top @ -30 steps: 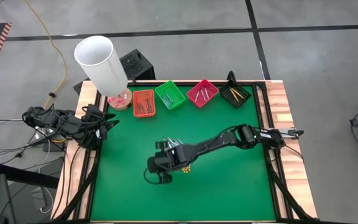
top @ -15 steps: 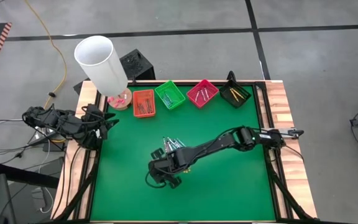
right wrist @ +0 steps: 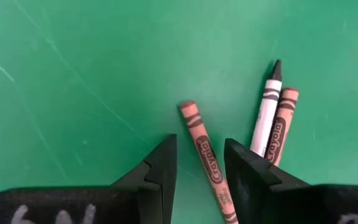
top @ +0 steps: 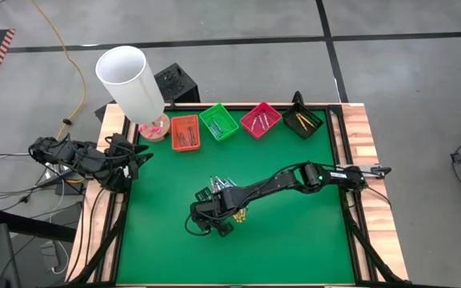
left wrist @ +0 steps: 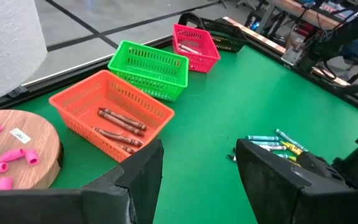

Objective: Sort crayons
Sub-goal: Put the brown crayon into the orange bin

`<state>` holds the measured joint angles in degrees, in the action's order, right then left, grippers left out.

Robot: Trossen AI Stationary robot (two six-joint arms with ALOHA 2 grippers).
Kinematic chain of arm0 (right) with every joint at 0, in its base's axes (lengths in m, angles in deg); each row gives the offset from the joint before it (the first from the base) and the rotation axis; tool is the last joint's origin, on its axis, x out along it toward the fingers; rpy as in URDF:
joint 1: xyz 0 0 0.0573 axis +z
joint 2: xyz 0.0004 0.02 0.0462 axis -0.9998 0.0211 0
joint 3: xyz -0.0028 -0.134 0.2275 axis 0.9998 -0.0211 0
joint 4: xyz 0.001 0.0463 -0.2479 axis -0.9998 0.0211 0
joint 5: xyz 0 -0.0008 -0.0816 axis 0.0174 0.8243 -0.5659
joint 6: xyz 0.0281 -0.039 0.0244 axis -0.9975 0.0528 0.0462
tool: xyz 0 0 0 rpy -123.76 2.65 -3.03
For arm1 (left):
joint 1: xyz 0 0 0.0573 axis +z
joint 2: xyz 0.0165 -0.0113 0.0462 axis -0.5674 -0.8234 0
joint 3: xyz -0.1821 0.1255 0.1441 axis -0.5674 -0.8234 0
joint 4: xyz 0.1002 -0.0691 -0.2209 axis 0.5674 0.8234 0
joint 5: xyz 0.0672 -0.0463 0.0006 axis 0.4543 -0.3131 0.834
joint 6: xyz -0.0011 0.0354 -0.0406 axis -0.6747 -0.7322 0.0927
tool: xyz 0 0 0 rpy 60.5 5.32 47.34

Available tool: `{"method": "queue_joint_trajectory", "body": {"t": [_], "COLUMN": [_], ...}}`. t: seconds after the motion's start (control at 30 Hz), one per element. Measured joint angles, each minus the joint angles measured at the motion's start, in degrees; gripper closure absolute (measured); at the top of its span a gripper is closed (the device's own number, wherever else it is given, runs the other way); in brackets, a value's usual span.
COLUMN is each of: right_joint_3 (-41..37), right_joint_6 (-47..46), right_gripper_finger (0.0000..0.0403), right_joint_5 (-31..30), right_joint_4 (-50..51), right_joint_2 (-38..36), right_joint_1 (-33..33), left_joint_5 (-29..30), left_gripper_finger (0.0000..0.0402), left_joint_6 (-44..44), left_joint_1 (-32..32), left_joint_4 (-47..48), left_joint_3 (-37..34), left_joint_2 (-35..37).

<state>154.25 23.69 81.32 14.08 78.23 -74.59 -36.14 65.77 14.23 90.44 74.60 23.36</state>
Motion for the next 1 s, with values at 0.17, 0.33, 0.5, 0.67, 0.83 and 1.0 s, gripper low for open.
{"method": "queue_joint_trajectory", "body": {"t": [0.17,0.33,0.5,0.67,0.83,1.0], "right_joint_3": [0.0,0.0,0.0,0.0,0.0,0.0], "right_joint_6": [0.0,-0.4,-1.7,-2.1,-4.0,-7.3], "right_gripper_finger": [0.0278,0.0302,0.0332,0.0363,0.0396,0.0395], "right_joint_5": [0.1,0.0,-0.5,-0.7,-0.9,-0.9], "right_joint_4": [0.5,1.2,1.3,1.6,1.4,-1.3], "right_joint_2": [0.3,0.3,0.3,0.3,0.3,0.4], "right_joint_1": [0.0,0.0,0.0,-0.1,-0.1,-0.1], "left_joint_5": [0.0,0.0,0.0,0.0,0.0,0.0], "left_gripper_finger": [0.0210,0.0210,0.0210,0.0210,0.0210,0.0210], "left_joint_6": [0.0,0.0,0.0,0.0,0.0,0.0], "left_joint_1": [0.0,0.0,0.0,0.0,0.0,0.0], "left_joint_4": [0.0,0.0,0.0,0.0,0.0,0.0], "left_joint_3": [0.0,0.0,0.0,0.0,0.0,0.0], "left_joint_2": [0.0,0.0,0.0,0.0,0.0,0.0]}}
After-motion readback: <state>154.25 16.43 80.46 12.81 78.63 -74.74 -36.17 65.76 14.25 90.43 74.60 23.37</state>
